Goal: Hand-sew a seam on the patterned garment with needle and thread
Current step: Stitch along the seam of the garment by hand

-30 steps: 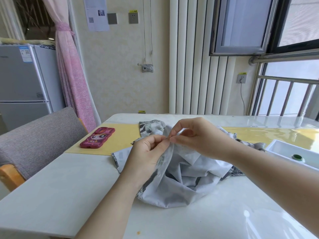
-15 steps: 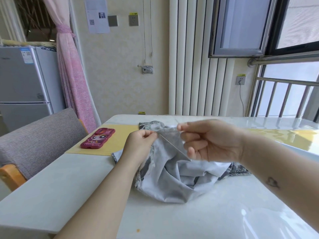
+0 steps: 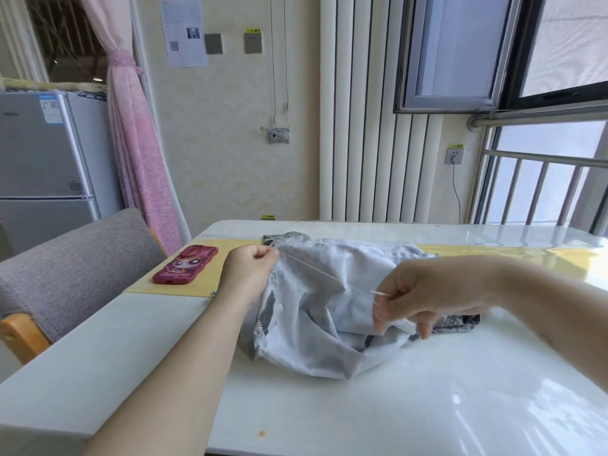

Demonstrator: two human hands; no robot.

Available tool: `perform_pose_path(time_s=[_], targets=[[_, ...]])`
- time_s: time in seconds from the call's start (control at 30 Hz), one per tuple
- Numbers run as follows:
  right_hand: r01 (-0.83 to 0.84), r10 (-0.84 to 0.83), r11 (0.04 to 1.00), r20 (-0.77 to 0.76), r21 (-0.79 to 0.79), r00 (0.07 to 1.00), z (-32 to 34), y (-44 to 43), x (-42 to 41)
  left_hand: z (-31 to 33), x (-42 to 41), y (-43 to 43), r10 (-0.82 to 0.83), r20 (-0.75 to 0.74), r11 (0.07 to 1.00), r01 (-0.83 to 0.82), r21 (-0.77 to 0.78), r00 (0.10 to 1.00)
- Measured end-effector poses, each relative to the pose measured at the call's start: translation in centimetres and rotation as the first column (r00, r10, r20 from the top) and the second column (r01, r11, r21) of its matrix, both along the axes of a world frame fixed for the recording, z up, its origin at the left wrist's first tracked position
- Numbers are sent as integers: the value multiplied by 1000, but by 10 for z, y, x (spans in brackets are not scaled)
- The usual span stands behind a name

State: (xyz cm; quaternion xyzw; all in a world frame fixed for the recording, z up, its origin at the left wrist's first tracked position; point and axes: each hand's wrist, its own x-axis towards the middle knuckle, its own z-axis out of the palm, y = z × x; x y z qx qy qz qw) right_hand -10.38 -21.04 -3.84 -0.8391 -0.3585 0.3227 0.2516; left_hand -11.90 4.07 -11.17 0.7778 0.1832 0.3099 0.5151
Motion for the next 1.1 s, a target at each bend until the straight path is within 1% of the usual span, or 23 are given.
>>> perform_pose_path(time_s=[0.07, 0.1, 0.17, 0.23, 0.3, 0.33, 0.37, 0.4, 0.43, 0.5, 0.53, 0.57, 0.6, 0.67, 0.7, 0.77, 0.87, 0.93, 1.0, 1.1], targets=[[-48, 20, 972, 123, 229, 992, 14, 6, -14, -2, -1, 0, 17, -29, 1000, -16, 20, 999], [-68, 7, 930, 170, 360, 985, 21, 10, -20, -3, -1, 1, 25, -47, 999, -23, 30, 999], [-103, -31, 799, 212, 592, 977, 31, 16, -27, -6, -1, 1, 33, -77, 999, -30, 40, 996], [-126, -83, 693, 251, 710, 964, 32, 24, -27, -9, 0, 0, 31, -94, 999, -27, 43, 995], [-126, -117, 636, 257, 761, 959, 29, 30, -26, -10, 1, -2, 22, -95, 999, -18, 43, 995], [-129, -112, 625, 252, 770, 961, 27, 33, -26, -10, 2, -2, 15, -92, 999, -11, 44, 996], [-135, -96, 628, 249, 766, 964, 27, 34, -27, -9, 2, -3, 10, -89, 999, -6, 48, 996], [-139, -79, 652, 249, 745, 965, 28, 34, -30, -9, 1, -3, 3, -85, 999, 1, 54, 996], [-145, -67, 698, 265, 701, 962, 29, 33, -31, -8, 0, -3, -8, -74, 998, 13, 62, 997], [-153, -82, 824, 382, 545, 920, 28, 31, -29, -6, -6, -4, -58, -23, 995, 60, 84, 998], [-143, -116, 867, 473, 477, 873, 25, 30, -25, -5, -11, -5, -94, 17, 991, 92, 99, 995], [-122, -165, 887, 553, 445, 817, 21, 30, -19, -3, -16, -6, -127, 59, 985, 119, 123, 990], [-100, -218, 888, 602, 450, 768, 18, 29, -12, -2, -21, -8, -155, 100, 978, 139, 155, 983], [-66, -304, 866, 626, 496, 718, 13, 31, 0, 1, -31, -13, -202, 157, 960, 164, 229, 967], [-53, -315, 867, 628, 495, 711, 13, 33, 4, 2, -36, -16, -222, 175, 949, 171, 264, 959], [-40, -263, 905, 632, 423, 729, 13, 41, 12, 6, -45, -22, -260, 197, 927, 187, 325, 945], [-37, -85, 978, 556, 205, 827, 17, 54, 19, 10, -56, -28, -327, 211, 874, 210, 439, 921], [-54, -2, 994, 520, 91, 854, 22, 62, 21, 11, -58, -29, -355, 210, 824, 198, 531, 911], [-65, 38, 997, 520, 33, 853, 26, 67, 19, 12, -60, -27, -370, 201, 777, 183, 603, 907], [-60, 71, 997, 605, -38, 793, 31, 66, 18, 11, -62, -21, -363, 189, 748, 165, 643, 912]])
